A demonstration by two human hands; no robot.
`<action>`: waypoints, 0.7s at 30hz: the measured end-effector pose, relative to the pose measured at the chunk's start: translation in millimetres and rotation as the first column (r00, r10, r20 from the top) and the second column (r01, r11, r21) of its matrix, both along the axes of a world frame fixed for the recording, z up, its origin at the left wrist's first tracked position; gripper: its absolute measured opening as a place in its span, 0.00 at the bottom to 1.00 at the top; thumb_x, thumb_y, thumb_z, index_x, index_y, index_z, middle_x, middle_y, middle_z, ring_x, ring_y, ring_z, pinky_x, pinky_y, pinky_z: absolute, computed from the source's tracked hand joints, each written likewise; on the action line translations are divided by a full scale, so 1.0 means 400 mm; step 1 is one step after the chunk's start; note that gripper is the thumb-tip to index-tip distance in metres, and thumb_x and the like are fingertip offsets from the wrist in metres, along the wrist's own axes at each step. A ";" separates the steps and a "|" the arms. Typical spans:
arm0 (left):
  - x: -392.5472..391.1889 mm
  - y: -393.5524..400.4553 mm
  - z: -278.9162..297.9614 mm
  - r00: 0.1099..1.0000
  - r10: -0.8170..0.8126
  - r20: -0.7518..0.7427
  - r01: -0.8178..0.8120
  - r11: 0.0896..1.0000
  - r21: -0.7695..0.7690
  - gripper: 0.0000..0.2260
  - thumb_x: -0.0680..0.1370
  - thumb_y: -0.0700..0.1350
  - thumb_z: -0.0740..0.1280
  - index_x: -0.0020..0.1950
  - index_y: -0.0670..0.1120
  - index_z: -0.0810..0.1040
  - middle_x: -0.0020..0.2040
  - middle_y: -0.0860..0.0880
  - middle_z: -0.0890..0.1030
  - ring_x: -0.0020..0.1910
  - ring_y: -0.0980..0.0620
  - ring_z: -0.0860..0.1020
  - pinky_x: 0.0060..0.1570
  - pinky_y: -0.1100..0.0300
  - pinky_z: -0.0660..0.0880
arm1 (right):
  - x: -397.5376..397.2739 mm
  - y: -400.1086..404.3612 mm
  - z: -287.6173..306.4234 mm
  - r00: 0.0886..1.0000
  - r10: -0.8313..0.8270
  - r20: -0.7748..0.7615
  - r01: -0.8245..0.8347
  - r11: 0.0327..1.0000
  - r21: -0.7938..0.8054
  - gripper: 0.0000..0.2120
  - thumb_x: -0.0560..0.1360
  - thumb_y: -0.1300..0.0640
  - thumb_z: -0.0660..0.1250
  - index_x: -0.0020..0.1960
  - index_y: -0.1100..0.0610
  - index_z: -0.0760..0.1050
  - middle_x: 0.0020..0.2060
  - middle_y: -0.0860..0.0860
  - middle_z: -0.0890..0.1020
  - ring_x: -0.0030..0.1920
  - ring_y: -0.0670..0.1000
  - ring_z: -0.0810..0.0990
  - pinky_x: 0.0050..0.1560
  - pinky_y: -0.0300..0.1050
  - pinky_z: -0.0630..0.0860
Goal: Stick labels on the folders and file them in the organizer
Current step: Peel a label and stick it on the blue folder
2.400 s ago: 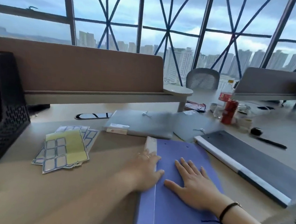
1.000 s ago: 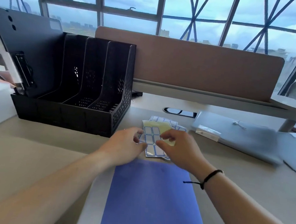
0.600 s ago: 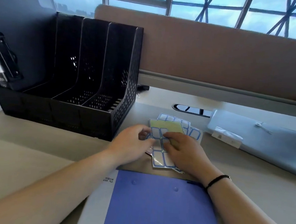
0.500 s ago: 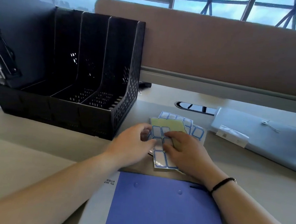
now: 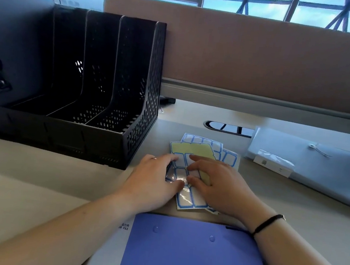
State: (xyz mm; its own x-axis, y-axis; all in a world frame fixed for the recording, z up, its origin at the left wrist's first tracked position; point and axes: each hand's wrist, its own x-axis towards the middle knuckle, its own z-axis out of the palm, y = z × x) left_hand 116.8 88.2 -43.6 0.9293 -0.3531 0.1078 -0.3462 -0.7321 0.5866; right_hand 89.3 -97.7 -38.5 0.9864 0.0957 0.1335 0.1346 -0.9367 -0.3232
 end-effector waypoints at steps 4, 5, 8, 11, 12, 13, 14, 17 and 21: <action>0.001 -0.003 -0.005 1.000 -0.013 -0.002 0.013 0.999 -0.029 0.32 0.76 0.58 0.69 0.77 0.58 0.61 0.63 0.53 0.74 0.72 0.54 0.64 0.63 0.61 0.63 | 0.004 -0.002 0.008 0.999 -0.046 0.011 0.045 0.997 0.061 0.17 0.78 0.44 0.64 0.67 0.42 0.73 0.66 0.38 0.76 0.67 0.46 0.74 0.66 0.46 0.69; 0.004 -0.003 -0.012 1.000 -0.013 -0.004 0.013 0.999 -0.041 0.33 0.75 0.58 0.69 0.77 0.58 0.60 0.66 0.52 0.74 0.72 0.54 0.63 0.66 0.59 0.64 | 0.006 -0.001 0.009 0.998 -0.060 0.009 0.059 0.995 0.082 0.18 0.78 0.44 0.64 0.68 0.42 0.71 0.66 0.40 0.77 0.68 0.47 0.73 0.66 0.46 0.69; 0.016 -0.002 -0.027 1.000 -0.005 -0.017 0.004 0.997 -0.080 0.35 0.73 0.60 0.68 0.77 0.60 0.57 0.68 0.52 0.74 0.73 0.54 0.63 0.68 0.57 0.65 | 0.011 0.015 0.008 0.998 -0.064 -0.019 0.066 0.994 0.093 0.26 0.78 0.43 0.65 0.74 0.42 0.64 0.72 0.42 0.71 0.73 0.47 0.67 0.72 0.46 0.63; 0.025 0.000 -0.031 1.000 -0.010 -0.028 0.007 0.995 -0.104 0.36 0.72 0.59 0.71 0.77 0.62 0.58 0.68 0.54 0.75 0.72 0.57 0.65 0.66 0.59 0.65 | 0.011 0.030 0.004 0.996 -0.059 -0.063 0.064 0.995 0.074 0.30 0.79 0.41 0.63 0.78 0.45 0.59 0.75 0.43 0.67 0.74 0.46 0.63 0.76 0.47 0.56; 0.027 0.001 -0.032 0.999 -0.012 -0.032 0.008 0.992 -0.123 0.37 0.71 0.59 0.72 0.77 0.62 0.58 0.68 0.55 0.75 0.72 0.58 0.66 0.67 0.59 0.66 | 0.009 0.032 0.005 0.995 -0.058 -0.077 0.064 0.995 0.079 0.31 0.79 0.41 0.63 0.78 0.45 0.58 0.75 0.43 0.67 0.75 0.46 0.62 0.76 0.47 0.55; 0.029 0.002 -0.032 0.999 -0.012 -0.048 0.005 0.988 -0.153 0.38 0.70 0.59 0.73 0.76 0.63 0.59 0.68 0.56 0.75 0.71 0.59 0.68 0.68 0.59 0.66 | 0.007 0.032 0.007 0.995 -0.053 -0.087 0.060 0.995 0.083 0.31 0.79 0.40 0.63 0.79 0.44 0.57 0.75 0.43 0.67 0.75 0.46 0.61 0.77 0.47 0.54; 0.031 0.002 -0.031 0.998 -0.017 -0.067 0.003 0.980 -0.200 0.39 0.67 0.60 0.73 0.75 0.63 0.60 0.68 0.58 0.75 0.71 0.61 0.68 0.69 0.59 0.66 | 0.004 0.032 0.010 0.995 -0.046 -0.091 0.053 0.995 0.080 0.32 0.79 0.39 0.62 0.79 0.44 0.56 0.75 0.43 0.67 0.75 0.46 0.61 0.77 0.46 0.54; 0.033 0.004 -0.028 0.993 -0.041 -0.113 -0.001 0.937 -0.351 0.37 0.67 0.55 0.77 0.73 0.61 0.66 0.67 0.62 0.75 0.69 0.66 0.69 0.69 0.59 0.67 | -0.002 0.034 0.014 0.995 -0.036 -0.097 0.043 0.997 0.066 0.34 0.77 0.35 0.61 0.79 0.43 0.55 0.76 0.42 0.66 0.76 0.47 0.60 0.77 0.47 0.53; 0.026 0.006 -0.025 0.996 -0.047 -0.079 0.010 0.912 -0.410 0.33 0.70 0.45 0.77 0.71 0.60 0.66 0.61 0.68 0.74 0.65 0.72 0.70 0.62 0.73 0.64 | -0.009 0.038 0.022 0.995 -0.031 -0.096 0.038 0.997 0.074 0.35 0.77 0.35 0.61 0.79 0.43 0.54 0.76 0.42 0.66 0.75 0.47 0.61 0.76 0.45 0.55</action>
